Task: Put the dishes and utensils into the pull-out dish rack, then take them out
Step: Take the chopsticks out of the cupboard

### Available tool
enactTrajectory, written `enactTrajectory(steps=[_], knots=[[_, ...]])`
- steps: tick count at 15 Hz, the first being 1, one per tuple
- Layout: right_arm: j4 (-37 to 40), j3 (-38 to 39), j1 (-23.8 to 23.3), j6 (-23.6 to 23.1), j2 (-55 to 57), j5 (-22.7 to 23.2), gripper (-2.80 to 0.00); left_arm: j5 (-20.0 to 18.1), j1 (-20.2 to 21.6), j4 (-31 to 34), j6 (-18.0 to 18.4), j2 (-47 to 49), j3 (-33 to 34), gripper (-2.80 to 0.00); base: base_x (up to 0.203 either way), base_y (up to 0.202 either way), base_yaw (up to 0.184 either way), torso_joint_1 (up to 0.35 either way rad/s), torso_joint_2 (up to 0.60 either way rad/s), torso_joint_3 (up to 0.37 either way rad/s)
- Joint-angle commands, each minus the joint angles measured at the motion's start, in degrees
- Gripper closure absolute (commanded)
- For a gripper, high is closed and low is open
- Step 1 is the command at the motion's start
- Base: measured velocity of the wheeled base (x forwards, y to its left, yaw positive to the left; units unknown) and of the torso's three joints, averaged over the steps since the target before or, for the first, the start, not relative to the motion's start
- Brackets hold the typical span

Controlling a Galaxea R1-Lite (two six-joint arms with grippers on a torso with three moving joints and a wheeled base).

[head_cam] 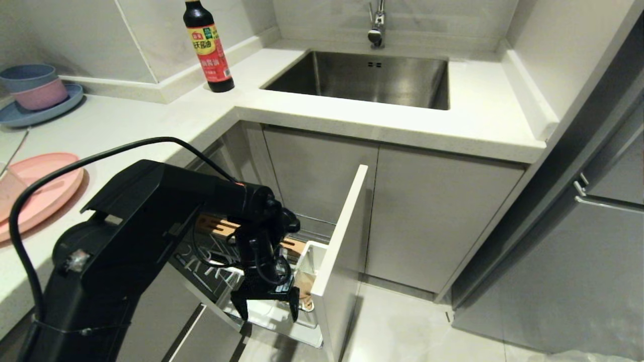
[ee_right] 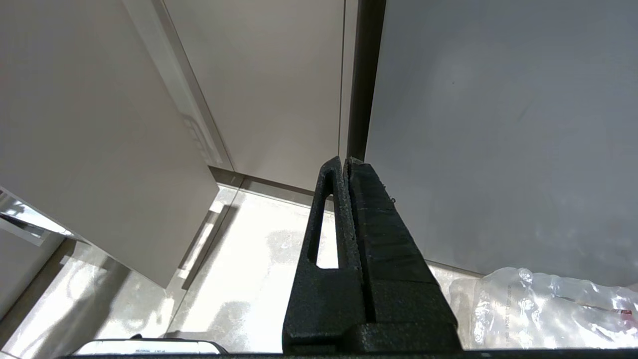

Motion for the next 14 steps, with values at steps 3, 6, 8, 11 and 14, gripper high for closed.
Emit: enactTrajectory(steps=[3,6,8,11,14], knots=[[-0.06,0.05,0.02,0.01,0.02,0.04,0.0,0.11,-1.73,0.38,-0.18,0.74,-3.08,-2.8,0.0,0.0,0.0,0.0,0.0,0.0],[-0.02,0.04,0.02,0.01,0.02,-0.02,0.0,0.15,-1.96,0.47,-0.18,1.48,-3.4,-2.8,0.0,0.0,0.0,0.0,0.0,0.0],[0.02,-0.03,0.02,0.01,0.02,0.06,0.0,0.2,-1.88,0.81,-0.19,1.42,-3.24,-2.8,0.0,0.0,0.0,0.0,0.0,0.0],[0.02,0.0,0.02,0.01,0.02,0.04,0.0,0.13,-1.88,1.26,-0.27,1.51,-3.25,-2.8,0.0,0.0,0.0,0.0,0.0,0.0],[0.01,0.03,0.01,0.01,0.01,0.02,0.0,0.11,-1.88,1.26,-0.53,1.42,-3.34,0.0,0.0,0.0,0.0,0.0,0.0,0.0]])
